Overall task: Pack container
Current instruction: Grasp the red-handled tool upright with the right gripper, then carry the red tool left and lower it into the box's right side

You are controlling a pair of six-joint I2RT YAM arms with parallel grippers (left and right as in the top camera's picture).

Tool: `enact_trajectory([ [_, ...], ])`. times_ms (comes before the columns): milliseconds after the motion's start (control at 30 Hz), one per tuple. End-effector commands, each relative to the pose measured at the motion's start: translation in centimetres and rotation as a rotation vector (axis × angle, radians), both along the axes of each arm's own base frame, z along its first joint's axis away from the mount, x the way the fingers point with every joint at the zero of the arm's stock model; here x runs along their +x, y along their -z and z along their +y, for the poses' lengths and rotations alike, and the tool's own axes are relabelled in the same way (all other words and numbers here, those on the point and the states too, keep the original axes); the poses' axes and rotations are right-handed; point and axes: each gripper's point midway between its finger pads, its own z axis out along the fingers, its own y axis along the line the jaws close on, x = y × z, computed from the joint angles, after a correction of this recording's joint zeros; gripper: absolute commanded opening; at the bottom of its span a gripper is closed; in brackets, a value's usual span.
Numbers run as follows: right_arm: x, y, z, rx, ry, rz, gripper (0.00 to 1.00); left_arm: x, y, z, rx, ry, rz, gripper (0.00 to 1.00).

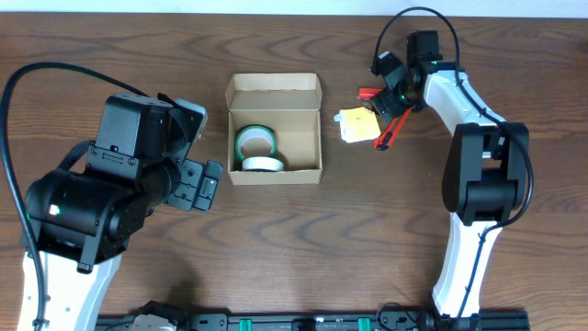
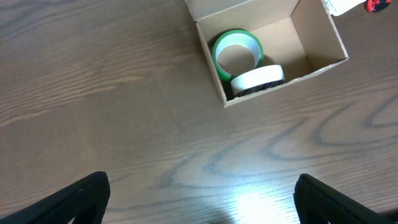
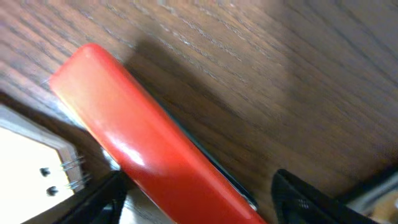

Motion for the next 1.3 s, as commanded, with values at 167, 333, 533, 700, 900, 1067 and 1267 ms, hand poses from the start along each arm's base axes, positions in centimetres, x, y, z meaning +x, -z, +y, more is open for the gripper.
enact_trajectory([
  [167, 0.5, 0.7, 0.3, 0.028, 0.03, 0.006, 0.53, 0.1, 0.0, 0.1, 0.004, -0.008, 0.0, 0.95],
  [333, 0.6, 0.6, 0.4, 0.051, 0.089, 0.01, 0.42, 0.1, 0.0, 0.1, 0.004, -0.008, 0.0, 0.95],
  [533, 0.5, 0.6, 0.6, 0.082, 0.168, 0.029, 0.33, 0.1, 0.0, 0.1, 0.004, -0.008, 0.0, 0.95],
  [700, 0.5, 0.6, 1.1, 0.107, 0.223, 0.04, 0.19, 0.1, 0.0, 0.1, 0.004, -0.008, 0.0, 0.95],
  [900, 0.5, -0.2, 2.1, 0.137, 0.27, 0.044, 0.11, 0.1, 0.0, 0.1, 0.004, -0.008, 0.0, 0.95],
  [1067, 1.2, -3.6, 3.0, 0.16, 0.286, 0.011, 0.05, 0.1, 0.0, 0.1, 0.004, -0.008, 0.0, 0.95],
  [1267, 1.7, -11.2, 4.4, 0.215, 0.333, -0.05, 0.01, 0.1, 0.0, 0.1, 0.004, -0.008, 0.0, 0.95],
])
